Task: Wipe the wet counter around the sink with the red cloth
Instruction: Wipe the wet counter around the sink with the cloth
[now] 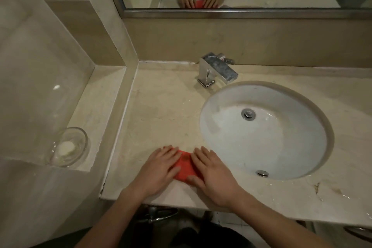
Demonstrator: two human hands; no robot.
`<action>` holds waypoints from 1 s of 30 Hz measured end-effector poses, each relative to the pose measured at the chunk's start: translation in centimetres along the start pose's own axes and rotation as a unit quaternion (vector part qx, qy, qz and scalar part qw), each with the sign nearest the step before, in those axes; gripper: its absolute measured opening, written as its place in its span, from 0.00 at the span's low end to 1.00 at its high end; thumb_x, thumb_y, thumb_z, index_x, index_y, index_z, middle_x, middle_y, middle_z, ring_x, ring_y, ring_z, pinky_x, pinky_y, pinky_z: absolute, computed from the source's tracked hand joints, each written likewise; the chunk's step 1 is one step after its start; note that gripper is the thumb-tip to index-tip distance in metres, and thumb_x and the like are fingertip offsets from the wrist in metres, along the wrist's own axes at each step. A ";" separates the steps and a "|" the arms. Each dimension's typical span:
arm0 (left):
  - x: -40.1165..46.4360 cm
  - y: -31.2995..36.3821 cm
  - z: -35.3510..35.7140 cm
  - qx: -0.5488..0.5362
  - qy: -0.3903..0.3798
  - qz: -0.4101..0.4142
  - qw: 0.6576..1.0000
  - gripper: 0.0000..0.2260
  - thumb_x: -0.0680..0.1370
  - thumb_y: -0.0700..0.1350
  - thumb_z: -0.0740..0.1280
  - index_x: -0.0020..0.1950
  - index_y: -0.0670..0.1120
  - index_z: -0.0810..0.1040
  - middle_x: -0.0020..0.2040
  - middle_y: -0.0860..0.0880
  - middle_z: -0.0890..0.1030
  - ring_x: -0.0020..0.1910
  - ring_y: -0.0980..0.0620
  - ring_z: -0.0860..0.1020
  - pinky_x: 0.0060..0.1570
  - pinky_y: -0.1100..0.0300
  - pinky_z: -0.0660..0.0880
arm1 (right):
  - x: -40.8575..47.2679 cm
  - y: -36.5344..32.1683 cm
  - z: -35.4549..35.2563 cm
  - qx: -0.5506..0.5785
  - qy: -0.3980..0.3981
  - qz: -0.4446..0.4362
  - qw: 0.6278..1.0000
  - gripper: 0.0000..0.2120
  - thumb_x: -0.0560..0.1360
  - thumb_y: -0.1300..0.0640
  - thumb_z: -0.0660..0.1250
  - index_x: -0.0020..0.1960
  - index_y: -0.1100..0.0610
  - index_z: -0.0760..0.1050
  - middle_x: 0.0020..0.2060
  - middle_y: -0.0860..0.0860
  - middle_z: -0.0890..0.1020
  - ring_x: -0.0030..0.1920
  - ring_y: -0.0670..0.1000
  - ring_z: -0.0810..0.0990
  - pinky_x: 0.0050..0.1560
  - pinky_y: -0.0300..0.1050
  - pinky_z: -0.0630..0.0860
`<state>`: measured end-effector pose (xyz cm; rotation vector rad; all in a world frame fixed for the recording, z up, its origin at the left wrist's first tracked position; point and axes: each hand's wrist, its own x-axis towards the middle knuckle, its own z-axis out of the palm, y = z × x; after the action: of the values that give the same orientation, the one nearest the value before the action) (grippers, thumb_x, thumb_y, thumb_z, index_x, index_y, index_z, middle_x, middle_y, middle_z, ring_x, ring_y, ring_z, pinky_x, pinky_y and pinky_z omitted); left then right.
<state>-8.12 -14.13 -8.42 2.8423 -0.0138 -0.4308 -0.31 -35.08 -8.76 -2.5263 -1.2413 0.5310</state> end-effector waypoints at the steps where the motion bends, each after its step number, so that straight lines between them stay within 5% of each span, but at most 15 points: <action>1: -0.4 0.5 0.4 0.025 -0.020 0.008 0.999 0.26 0.80 0.59 0.52 0.74 0.51 0.70 0.75 0.50 0.68 0.74 0.49 0.67 0.73 0.58 0.53 | -0.6 -0.5 0.9 -0.015 -0.002 0.004 1.000 0.31 0.80 0.37 0.55 0.75 0.57 0.69 0.74 0.54 0.71 0.75 0.56 0.68 0.76 0.49 0.54; 3: -1.5 1.9 1.8 0.032 -0.028 0.010 0.999 0.22 0.79 0.55 0.56 0.69 0.49 0.76 0.71 0.47 0.74 0.69 0.47 0.73 0.70 0.55 0.58 | -2.0 -1.8 2.7 -0.012 0.000 0.039 0.999 0.29 0.79 0.39 0.57 0.69 0.57 0.76 0.68 0.53 0.78 0.70 0.56 0.75 0.76 0.48 0.62; 7: -2.2 2.8 3.7 -0.009 -0.027 -0.015 0.999 0.22 0.83 0.54 0.49 0.73 0.50 0.72 0.72 0.47 0.72 0.72 0.49 0.70 0.69 0.55 0.56 | -1.6 -3.0 4.1 0.008 0.016 0.109 0.994 0.29 0.83 0.40 0.48 0.69 0.56 0.76 0.69 0.53 0.77 0.71 0.54 0.74 0.74 0.48 0.52; 10: 0.6 0.4 3.1 -0.016 -0.017 -0.049 0.999 0.29 0.82 0.59 0.33 0.78 0.49 0.56 0.79 0.46 0.59 0.78 0.48 0.57 0.73 0.53 0.53 | 2.0 -2.4 3.5 0.015 0.028 0.092 0.995 0.29 0.83 0.40 0.48 0.76 0.56 0.67 0.75 0.53 0.69 0.77 0.54 0.63 0.76 0.51 0.49; 13: 4.1 -2.1 2.2 -0.034 -0.003 -0.058 0.998 0.33 0.76 0.62 0.31 0.80 0.53 0.44 0.80 0.50 0.42 0.79 0.51 0.40 0.77 0.52 0.45 | 6.5 -1.3 2.3 0.007 0.030 0.077 0.997 0.33 0.82 0.40 0.41 0.80 0.56 0.57 0.80 0.53 0.59 0.81 0.53 0.51 0.79 0.52 0.43; 22: 8.4 -3.7 -2.2 -0.074 0.017 -0.095 0.993 0.24 0.85 0.54 0.46 0.80 0.53 0.45 0.81 0.50 0.42 0.79 0.52 0.40 0.78 0.54 0.42 | 12.3 1.2 -1.2 0.062 0.021 0.060 0.996 0.33 0.82 0.37 0.40 0.81 0.53 0.52 0.81 0.49 0.52 0.80 0.46 0.44 0.80 0.47 0.38; 30: 6.3 -2.9 -0.7 -0.136 -0.011 -0.077 0.988 0.36 0.71 0.61 0.29 0.79 0.55 0.44 0.77 0.57 0.39 0.77 0.57 0.37 0.77 0.56 0.38 | 9.0 -2.7 -0.2 0.079 0.017 0.144 0.986 0.46 0.72 0.27 0.24 0.82 0.51 0.45 0.80 0.47 0.46 0.79 0.45 0.35 0.78 0.47 0.33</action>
<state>-1.99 -11.43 -10.32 2.5771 0.2429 -0.4582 3.04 -26.29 -9.31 -2.5783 -0.7896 0.6198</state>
